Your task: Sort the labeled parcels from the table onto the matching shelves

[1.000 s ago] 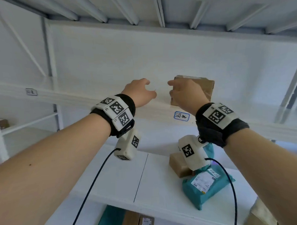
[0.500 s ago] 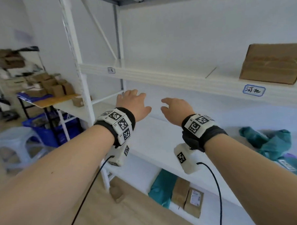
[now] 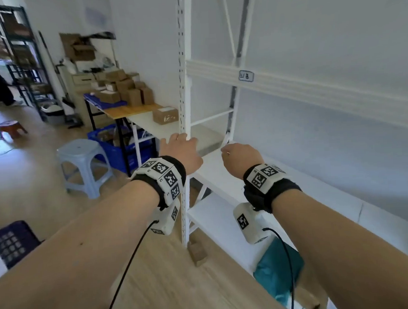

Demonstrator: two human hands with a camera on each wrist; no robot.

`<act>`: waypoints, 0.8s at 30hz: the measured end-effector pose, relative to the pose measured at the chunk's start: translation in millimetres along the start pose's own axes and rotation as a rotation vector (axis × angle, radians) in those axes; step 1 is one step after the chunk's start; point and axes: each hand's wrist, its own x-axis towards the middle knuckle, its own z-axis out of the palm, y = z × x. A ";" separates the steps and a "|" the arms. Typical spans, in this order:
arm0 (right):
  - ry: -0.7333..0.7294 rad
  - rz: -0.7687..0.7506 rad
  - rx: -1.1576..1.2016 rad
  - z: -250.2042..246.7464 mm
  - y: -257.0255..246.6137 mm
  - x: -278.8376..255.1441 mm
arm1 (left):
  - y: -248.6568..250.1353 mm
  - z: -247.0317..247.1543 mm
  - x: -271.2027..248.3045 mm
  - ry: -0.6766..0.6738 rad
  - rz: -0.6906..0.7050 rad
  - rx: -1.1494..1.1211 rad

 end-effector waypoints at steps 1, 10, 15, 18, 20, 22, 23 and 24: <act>0.012 -0.018 0.004 5.4 -17.0 14.7 | -18.0 1.6 11.0 -0.003 -0.005 -0.001; 0.021 -0.107 0.145 50.7 -147.8 134.0 | -167.3 11.7 106.6 0.015 -0.041 -0.026; -0.027 -0.162 0.176 66.1 -192.2 196.4 | -215.9 26.3 155.1 -0.014 -0.074 -0.063; -0.033 -0.177 0.148 79.3 -207.5 239.3 | -240.6 37.7 190.9 -0.032 -0.100 -0.083; -0.065 -0.178 0.126 91.9 -214.2 269.0 | -255.0 46.2 217.0 -0.059 -0.116 -0.081; -0.085 -0.168 0.138 104.3 -217.0 301.7 | -267.9 55.2 246.4 -0.094 -0.120 -0.070; -0.090 -0.162 0.154 109.9 -217.3 319.1 | -273.9 59.5 261.7 -0.115 -0.121 -0.069; -0.087 -0.160 0.169 114.6 -217.4 337.8 | -280.4 62.9 277.5 -0.131 -0.124 -0.071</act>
